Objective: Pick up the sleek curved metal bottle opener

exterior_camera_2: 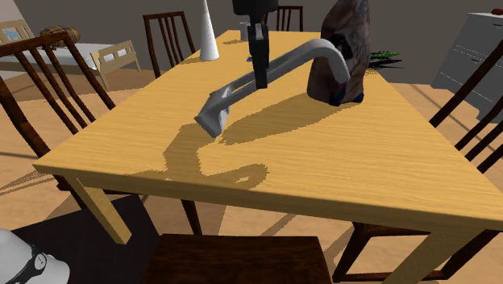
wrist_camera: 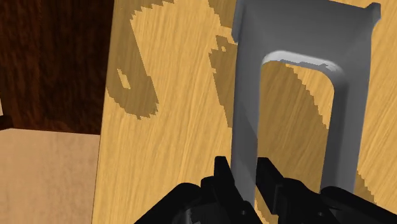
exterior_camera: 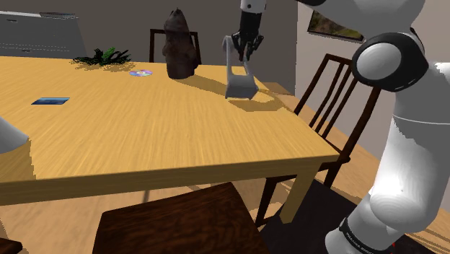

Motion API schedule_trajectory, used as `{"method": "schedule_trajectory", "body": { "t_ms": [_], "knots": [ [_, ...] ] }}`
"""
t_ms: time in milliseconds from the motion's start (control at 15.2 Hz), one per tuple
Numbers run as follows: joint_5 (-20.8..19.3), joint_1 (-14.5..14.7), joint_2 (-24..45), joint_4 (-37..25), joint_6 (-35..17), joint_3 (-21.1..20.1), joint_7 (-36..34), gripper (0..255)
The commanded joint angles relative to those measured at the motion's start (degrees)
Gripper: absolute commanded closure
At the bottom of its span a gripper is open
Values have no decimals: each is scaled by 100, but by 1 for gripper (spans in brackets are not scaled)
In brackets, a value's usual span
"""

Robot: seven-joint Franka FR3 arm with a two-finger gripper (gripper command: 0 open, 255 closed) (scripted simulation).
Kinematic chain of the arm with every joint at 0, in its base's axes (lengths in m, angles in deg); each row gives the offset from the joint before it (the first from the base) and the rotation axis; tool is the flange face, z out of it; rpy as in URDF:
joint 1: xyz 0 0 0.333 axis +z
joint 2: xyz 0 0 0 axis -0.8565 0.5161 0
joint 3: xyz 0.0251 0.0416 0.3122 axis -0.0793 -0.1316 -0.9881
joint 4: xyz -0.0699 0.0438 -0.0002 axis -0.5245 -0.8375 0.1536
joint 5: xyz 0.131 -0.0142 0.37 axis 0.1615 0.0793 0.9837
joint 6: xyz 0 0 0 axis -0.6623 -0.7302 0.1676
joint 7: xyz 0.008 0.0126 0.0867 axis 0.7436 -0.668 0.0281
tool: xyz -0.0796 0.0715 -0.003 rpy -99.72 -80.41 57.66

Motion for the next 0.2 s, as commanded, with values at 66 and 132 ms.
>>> {"method": "schedule_trajectory", "body": {
  "t_ms": [66, 132],
  "knots": [
    [-14, 18, 162, -421, 255, -1, 7, 255],
    [-13, 18, 160, -417, 254, -1, 7, 255]
  ]
}}
